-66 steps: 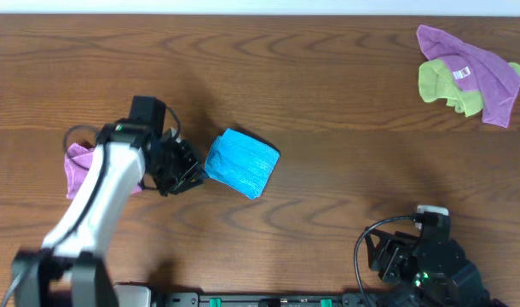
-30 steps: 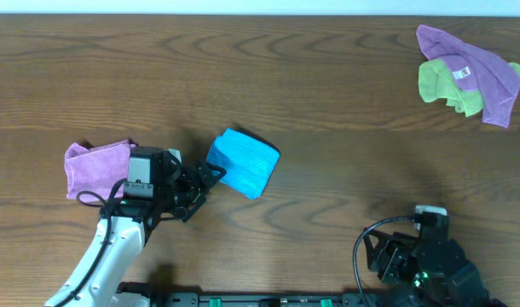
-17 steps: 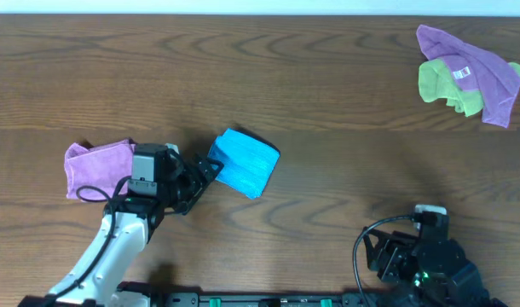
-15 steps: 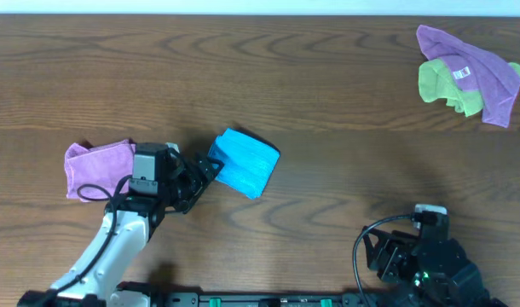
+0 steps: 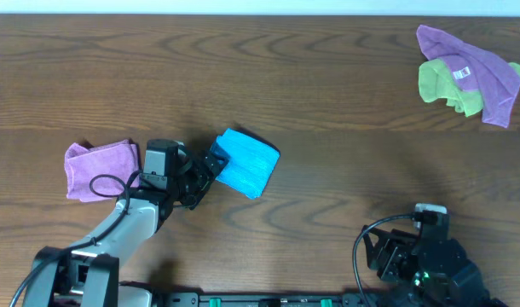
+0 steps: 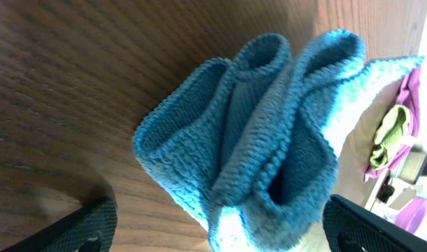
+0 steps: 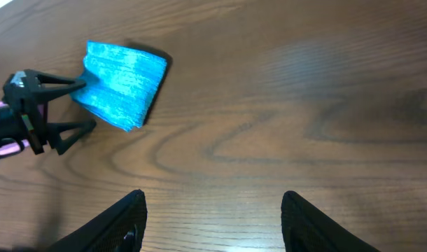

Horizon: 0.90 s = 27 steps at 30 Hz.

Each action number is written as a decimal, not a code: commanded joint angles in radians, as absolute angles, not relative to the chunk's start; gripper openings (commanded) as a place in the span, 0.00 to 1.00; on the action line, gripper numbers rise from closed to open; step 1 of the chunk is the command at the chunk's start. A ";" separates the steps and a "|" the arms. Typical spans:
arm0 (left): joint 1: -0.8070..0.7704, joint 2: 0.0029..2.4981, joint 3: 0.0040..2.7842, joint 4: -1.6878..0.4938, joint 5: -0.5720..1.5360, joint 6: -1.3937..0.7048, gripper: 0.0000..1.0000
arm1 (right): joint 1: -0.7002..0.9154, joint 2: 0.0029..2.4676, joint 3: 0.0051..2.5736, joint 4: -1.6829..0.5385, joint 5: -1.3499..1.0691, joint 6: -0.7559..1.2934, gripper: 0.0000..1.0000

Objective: Fold the cloth
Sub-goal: 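Lift the blue bundle with the left gripper and carry it onto the pink cloth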

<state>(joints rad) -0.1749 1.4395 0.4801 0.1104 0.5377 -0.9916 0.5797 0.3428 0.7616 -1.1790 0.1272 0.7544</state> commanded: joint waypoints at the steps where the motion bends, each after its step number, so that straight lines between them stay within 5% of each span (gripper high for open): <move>1: -0.180 1.453 0.480 0.117 0.501 -1.018 0.95 | 0.574 0.340 0.761 -1.169 0.130 0.754 0.62; 25: -0.264 1.568 0.480 0.275 0.401 -1.132 1.00 | 0.574 0.340 0.761 -1.153 0.123 0.754 0.62; 27: -0.266 1.583 0.480 0.297 0.399 -1.151 0.83 | 0.574 0.340 0.761 -1.153 0.123 0.754 0.62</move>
